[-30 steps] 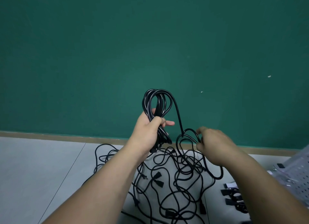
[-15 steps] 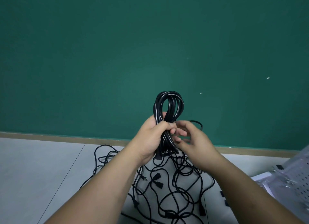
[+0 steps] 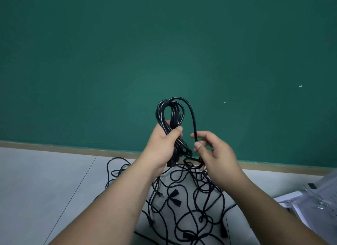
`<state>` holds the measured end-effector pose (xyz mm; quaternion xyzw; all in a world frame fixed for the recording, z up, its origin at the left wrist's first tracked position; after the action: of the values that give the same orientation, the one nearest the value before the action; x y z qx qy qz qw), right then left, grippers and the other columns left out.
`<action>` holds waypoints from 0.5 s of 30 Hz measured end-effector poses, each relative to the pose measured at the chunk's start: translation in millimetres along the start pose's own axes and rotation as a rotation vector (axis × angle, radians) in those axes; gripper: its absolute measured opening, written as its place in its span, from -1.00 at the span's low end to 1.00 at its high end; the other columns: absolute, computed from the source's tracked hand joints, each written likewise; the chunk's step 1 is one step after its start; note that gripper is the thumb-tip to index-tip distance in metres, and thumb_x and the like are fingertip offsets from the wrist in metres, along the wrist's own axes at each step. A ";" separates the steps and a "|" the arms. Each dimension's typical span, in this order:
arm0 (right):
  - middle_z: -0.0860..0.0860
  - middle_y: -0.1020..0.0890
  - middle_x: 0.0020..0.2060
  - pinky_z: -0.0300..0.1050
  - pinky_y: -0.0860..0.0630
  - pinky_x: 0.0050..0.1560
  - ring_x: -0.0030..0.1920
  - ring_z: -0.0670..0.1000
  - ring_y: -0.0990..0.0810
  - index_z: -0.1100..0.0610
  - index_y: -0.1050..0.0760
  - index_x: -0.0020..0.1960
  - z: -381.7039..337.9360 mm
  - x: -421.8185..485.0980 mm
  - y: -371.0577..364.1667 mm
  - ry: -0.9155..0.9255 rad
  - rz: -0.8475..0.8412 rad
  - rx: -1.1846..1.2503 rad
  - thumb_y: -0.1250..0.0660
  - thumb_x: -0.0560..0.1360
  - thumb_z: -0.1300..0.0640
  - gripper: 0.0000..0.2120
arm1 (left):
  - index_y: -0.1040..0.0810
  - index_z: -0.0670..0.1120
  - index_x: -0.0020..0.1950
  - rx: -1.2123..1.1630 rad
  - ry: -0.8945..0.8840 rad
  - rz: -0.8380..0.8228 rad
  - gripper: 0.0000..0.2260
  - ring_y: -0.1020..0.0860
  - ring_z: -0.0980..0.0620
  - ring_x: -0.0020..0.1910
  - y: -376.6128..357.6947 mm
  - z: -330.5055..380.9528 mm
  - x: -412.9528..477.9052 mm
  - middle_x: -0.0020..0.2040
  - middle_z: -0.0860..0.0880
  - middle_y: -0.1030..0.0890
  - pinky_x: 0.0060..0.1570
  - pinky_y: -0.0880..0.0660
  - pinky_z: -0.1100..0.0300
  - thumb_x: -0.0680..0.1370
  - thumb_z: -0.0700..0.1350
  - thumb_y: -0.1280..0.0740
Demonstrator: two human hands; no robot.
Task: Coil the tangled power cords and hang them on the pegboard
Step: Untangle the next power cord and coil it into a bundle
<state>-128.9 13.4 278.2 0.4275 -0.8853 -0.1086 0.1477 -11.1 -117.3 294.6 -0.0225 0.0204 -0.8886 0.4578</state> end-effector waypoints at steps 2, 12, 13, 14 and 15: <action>-0.18 -0.65 -0.14 0.03 -0.65 -0.29 -0.43 -0.04 -0.56 -0.17 -0.55 0.23 3.4 -0.7 -0.6 -0.032 0.053 -0.044 -0.35 0.68 0.08 -0.81 | -0.52 -0.09 0.01 -0.024 0.005 -0.085 -0.93 -0.47 0.02 -0.20 -8.8 0.0 -3.2 -0.18 -0.03 -0.52 -0.09 -0.44 0.08 0.66 -0.12 -0.36; -0.04 -0.62 -0.04 0.05 -0.60 -0.10 -0.12 0.08 -0.64 0.05 -0.64 0.32 -28.2 -16.8 -12.2 0.284 0.162 -0.569 -0.34 0.67 0.10 -0.74 | -0.60 -0.06 0.04 -0.144 0.087 0.011 -0.90 -0.59 0.07 -0.23 -17.1 -7.9 -9.0 -0.23 0.05 -0.61 -0.24 -0.55 0.15 0.62 -0.08 -0.49; -0.03 -0.61 -0.07 0.08 -0.61 -0.14 -0.17 0.09 -0.63 0.06 -0.64 0.32 -30.0 -18.6 -13.1 0.310 0.166 -0.573 -0.34 0.67 0.10 -0.74 | -0.60 -0.07 0.02 -0.157 0.095 0.015 -0.89 -0.59 0.08 -0.24 -17.4 -7.8 -9.9 -0.23 0.04 -0.61 -0.25 -0.55 0.18 0.60 -0.09 -0.50; -0.04 -0.58 -0.10 0.10 -0.61 -0.19 -0.22 0.09 -0.60 0.06 -0.64 0.31 -31.6 -20.1 -13.5 0.329 0.167 -0.583 -0.32 0.67 0.08 -0.74 | -0.60 -0.08 0.00 -0.167 0.111 0.021 -0.89 -0.60 0.08 -0.24 -17.7 -8.2 -11.2 -0.23 0.03 -0.61 -0.25 -0.55 0.20 0.60 -0.11 -0.51; -0.04 -0.55 -0.13 0.11 -0.61 -0.25 -0.26 0.08 -0.58 0.05 -0.64 0.30 -32.4 -21.2 -13.6 0.339 0.163 -0.602 -0.30 0.67 0.06 -0.74 | -0.60 -0.07 -0.02 -0.171 0.130 0.030 -0.90 -0.60 0.06 -0.24 -17.1 -9.8 -12.1 -0.24 0.02 -0.61 -0.25 -0.56 0.19 0.60 -0.14 -0.50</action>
<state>-95.1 19.7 300.5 0.3048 -0.8075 -0.2802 0.4201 -18.6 -97.4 285.5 -0.0037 0.1260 -0.8762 0.4652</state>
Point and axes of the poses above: each hand's wrist, its own x-axis towards the middle knuckle, its own y-axis out of the back of the hand, z = x × y, the point moved 6 cm from there along x, towards the middle knuckle
